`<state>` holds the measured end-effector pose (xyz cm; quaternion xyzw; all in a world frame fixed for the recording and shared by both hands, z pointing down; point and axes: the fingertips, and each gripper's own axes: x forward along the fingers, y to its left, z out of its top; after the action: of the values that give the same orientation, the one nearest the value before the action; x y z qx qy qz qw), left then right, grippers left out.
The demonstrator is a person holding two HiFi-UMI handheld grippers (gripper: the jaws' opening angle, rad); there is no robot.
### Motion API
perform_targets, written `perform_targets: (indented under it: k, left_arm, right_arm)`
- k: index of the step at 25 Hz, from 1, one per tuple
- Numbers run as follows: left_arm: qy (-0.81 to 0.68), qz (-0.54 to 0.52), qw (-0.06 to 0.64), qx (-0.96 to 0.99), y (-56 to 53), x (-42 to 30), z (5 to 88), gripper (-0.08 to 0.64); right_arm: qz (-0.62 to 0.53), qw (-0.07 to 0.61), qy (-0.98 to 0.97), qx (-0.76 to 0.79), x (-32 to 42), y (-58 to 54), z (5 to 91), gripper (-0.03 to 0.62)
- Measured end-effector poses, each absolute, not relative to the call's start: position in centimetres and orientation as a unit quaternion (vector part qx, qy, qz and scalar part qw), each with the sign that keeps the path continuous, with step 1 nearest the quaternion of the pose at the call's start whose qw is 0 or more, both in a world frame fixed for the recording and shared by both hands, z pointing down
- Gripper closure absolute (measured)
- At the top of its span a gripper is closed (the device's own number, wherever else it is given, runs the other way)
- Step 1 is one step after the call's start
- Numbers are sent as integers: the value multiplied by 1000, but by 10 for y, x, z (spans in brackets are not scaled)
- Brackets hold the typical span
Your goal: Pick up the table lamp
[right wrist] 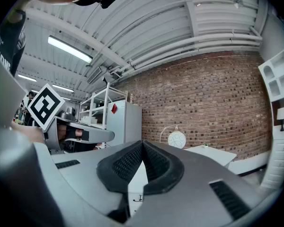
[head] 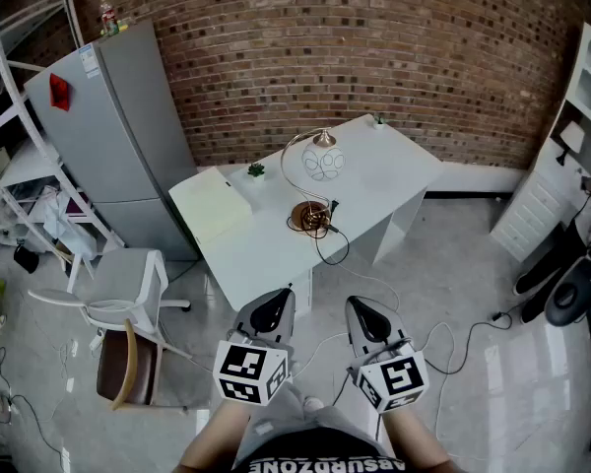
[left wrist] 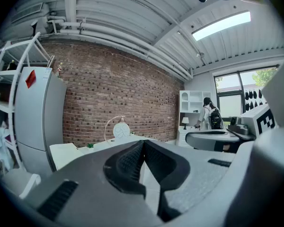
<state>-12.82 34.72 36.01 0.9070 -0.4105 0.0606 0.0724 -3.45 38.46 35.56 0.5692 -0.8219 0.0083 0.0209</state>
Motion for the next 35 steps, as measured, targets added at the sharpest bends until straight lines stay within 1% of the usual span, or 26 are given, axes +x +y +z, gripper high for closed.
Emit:
perform_targets:
  k: [7,16,24,35]
  left_arm:
    - [-406,65,80,908,343,-118,369,555]
    - [-406,68,91,907,316,-113,377,555]
    - [-407,67,96,906,273,-102,386,554]
    - [-404,63,102,907,183,-84,393,554]
  right_arm:
    - [-1,5,-825,565,-26,377,353,595]
    - [0,9,-825,565,-17,349,357,595]
    - [4,15,-825,565,-6,305,361,595]
    - [16,30,-823,568,10,220,372,595]
